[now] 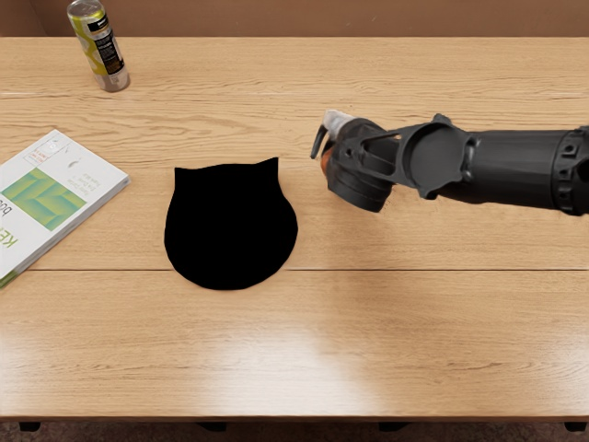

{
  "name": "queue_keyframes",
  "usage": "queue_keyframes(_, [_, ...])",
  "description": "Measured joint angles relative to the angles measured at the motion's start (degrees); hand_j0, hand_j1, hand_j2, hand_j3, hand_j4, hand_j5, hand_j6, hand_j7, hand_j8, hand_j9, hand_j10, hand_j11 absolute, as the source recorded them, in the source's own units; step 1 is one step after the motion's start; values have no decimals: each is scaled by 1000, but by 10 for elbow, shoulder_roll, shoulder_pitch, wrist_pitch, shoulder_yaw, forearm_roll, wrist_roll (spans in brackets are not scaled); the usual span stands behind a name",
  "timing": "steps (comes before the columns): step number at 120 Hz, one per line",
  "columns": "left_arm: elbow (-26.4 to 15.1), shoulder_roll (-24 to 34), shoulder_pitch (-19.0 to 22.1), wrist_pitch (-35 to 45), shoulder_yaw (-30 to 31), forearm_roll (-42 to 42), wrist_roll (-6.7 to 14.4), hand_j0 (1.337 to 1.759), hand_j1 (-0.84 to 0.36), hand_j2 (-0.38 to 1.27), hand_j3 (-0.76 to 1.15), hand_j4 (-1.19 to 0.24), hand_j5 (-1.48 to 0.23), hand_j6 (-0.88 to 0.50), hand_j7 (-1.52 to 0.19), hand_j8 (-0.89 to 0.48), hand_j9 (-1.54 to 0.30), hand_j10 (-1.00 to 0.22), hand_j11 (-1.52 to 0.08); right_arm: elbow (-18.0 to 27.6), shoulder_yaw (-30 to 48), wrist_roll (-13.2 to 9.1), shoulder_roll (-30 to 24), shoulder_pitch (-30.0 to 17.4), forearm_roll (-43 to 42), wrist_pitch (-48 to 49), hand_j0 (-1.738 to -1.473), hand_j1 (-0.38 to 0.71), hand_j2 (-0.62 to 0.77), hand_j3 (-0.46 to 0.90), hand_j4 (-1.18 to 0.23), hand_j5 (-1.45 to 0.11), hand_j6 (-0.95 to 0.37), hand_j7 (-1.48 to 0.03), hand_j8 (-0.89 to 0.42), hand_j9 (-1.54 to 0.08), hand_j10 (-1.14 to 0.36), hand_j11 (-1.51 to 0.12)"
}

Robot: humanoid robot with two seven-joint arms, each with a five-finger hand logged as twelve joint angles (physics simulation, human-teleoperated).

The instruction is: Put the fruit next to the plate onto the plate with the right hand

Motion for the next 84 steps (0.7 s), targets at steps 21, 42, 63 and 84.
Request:
queue_keyframes(21, [0, 0, 16, 0, 0, 0, 0, 1658, 332, 3, 0, -15, -19, -15, -19, -15, -19, -15, -19, 30, 41, 0, 0, 3, -12, 3, -1648, 254, 329, 1, -841, -1195, -519, -1132, -385, -1172, -540, -1221])
queue_keyframes(42, [0, 0, 20, 0, 0, 0, 0, 1658, 332, 3, 0, -15, -19, -15, -19, -15, -19, -15, -19, 73, 80, 0, 0, 1, -14, 22, -1650, 256, 334, 1, -834, -1214, -515, -1134, -377, -1199, -528, -1242])
queue_keyframes(63, [0, 0, 20, 0, 0, 0, 0, 1658, 332, 3, 0, -15, -19, -15, -19, -15, -19, -15, -19, 109, 125, 0, 0, -3, -13, 48, -1651, 251, 328, 1, -831, -1222, -515, -1134, -369, -1207, -533, -1243])
queue_keyframes(84, [0, 0, 18, 0, 0, 0, 0, 1658, 332, 3, 0, -15, -19, -15, -19, -15, -19, -15, -19, 138, 165, 0, 0, -5, -10, 71, -1651, 247, 320, 1, -831, -1223, -520, -1134, -375, -1206, -532, -1245])
